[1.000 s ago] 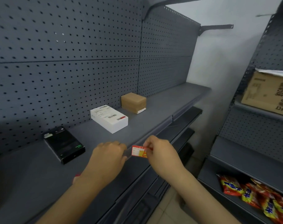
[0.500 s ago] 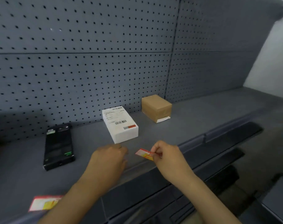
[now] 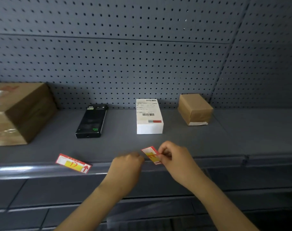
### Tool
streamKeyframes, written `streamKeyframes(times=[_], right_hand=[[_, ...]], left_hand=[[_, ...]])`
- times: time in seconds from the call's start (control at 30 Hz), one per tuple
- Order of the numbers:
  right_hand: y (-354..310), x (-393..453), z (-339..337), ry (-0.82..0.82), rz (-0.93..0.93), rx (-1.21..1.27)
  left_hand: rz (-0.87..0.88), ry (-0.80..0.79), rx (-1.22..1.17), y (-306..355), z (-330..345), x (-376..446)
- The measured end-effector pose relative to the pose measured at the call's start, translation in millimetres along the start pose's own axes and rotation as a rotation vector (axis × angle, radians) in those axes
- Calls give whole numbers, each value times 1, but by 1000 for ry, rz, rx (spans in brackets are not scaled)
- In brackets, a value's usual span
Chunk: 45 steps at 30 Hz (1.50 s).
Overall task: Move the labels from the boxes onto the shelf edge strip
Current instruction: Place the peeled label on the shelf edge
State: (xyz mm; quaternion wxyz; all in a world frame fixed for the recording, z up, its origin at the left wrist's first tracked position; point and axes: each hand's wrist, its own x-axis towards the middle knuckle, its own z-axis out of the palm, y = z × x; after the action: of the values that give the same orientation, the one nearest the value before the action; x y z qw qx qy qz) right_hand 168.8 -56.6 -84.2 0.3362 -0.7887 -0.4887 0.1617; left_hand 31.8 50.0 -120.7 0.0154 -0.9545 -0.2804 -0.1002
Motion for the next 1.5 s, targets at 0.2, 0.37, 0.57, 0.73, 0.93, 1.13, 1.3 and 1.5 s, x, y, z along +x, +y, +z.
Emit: streamKeyframes(times=[0.2,0.37,0.57,0.73,0.93,1.13,1.3,1.5], right_hand=[[2,9,5,18,-57,39],[7,9,5,33,-81,30],[12,8,7,82,-98,-3],[11,11,13,106,-132,-7],[11,13,15,137,-137,8],[13,11,12,140,-109,-12],[17,9,14,130,-112,-51],[14,7,24,68,-137,-193]], left_hand=[[62,-50,37,3,-2,-1],[72,-19,18,8,4,-8],[86,-38,3,10,6,-8],[-6,-103,-7,18,-2,-6],[-48,-101,90,26,-1,-2],[-71,-122,128,30,-1,-4],[-54,-116,94,30,1,-7],[-52,-107,72,31,1,-12]])
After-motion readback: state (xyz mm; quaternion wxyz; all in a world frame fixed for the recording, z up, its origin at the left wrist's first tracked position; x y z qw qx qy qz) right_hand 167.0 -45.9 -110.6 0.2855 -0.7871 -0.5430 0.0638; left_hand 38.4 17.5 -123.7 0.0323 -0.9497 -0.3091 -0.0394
